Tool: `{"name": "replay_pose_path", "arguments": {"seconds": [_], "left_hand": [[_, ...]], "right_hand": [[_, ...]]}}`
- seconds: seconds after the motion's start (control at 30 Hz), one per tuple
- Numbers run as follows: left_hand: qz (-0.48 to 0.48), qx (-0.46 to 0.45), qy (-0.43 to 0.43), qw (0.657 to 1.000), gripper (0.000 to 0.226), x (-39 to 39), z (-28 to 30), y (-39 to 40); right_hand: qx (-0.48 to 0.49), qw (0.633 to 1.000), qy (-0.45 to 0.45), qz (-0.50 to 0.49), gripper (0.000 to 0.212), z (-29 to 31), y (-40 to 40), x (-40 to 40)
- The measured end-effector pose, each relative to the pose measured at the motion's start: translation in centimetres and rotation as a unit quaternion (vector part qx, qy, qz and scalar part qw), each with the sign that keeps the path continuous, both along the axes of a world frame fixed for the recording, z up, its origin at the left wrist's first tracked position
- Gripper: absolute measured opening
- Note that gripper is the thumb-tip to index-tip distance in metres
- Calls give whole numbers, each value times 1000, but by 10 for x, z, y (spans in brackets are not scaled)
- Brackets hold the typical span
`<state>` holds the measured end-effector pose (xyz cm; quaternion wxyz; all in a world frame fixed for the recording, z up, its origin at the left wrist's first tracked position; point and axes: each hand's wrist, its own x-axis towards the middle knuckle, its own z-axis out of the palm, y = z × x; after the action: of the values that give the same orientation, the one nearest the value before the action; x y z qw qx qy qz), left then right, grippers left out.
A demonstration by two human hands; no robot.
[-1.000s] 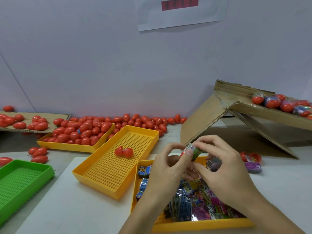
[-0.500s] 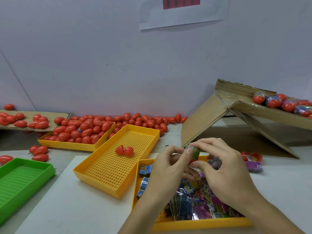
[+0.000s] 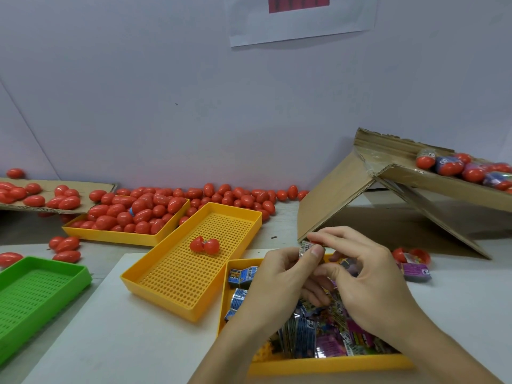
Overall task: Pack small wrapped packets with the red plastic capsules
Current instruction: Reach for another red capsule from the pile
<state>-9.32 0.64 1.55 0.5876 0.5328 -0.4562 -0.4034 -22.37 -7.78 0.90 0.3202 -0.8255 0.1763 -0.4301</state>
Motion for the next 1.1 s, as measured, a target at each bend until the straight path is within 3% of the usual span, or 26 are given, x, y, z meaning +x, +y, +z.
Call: {"name": "replay_pose_path", "arguments": {"seconds": [0.17,0.33,0.67,0.9,1.1], "left_hand": [[-11,5,136,991,46,0,3,1],[-40,21,180,983,41,-2,3,1],[-45,28,179,982,40,0,-1,0],[-9,9,112,994,40,-1,-3,0],[-37,16,165,985,41,-1,-1,1]], "right_hand": [[-10,1000,22,0,59,7,5,-3],[-22,999,21,-14,49,7,4,-2],[7,999,31,22,52,10,3,-3],[-13,998,59,2,44,6,3,-2],[31,998,41,38,45,8,1,-4]]}}
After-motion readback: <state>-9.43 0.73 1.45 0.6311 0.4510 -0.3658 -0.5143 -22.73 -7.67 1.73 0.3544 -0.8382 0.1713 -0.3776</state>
